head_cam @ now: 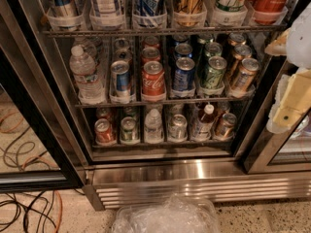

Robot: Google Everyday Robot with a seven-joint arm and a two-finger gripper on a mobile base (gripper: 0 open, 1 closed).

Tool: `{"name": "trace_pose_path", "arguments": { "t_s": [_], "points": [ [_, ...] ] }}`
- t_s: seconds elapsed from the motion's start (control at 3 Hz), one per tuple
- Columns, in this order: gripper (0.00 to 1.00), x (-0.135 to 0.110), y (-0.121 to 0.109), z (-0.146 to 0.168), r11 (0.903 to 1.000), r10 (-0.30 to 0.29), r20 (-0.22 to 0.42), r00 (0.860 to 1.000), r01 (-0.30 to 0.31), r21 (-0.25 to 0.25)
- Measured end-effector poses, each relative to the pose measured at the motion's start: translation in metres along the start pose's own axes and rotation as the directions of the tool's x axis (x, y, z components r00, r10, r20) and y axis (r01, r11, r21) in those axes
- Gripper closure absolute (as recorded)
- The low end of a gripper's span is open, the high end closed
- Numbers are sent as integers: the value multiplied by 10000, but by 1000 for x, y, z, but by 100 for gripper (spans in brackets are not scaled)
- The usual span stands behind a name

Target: Pick pepsi can from middle shelf of fridge

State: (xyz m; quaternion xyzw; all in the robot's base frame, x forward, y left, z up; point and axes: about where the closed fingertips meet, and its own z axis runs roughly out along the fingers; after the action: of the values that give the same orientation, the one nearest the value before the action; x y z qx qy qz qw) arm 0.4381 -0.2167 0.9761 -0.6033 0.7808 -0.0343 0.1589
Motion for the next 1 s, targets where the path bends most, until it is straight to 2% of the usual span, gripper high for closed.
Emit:
{"name": "trace_pose_path", "arguments": {
  "t_s": [0.33, 0.67, 1.0],
  "points": [
    [0, -2, -1, 0, 10000, 9, 41, 10000, -9, 61],
    [0, -10, -2, 18, 9967, 778, 567, 9953, -791, 205],
    [0, -30, 4, 67, 9628, 2697, 1693, 9479, -2685, -308]
  ]
}}
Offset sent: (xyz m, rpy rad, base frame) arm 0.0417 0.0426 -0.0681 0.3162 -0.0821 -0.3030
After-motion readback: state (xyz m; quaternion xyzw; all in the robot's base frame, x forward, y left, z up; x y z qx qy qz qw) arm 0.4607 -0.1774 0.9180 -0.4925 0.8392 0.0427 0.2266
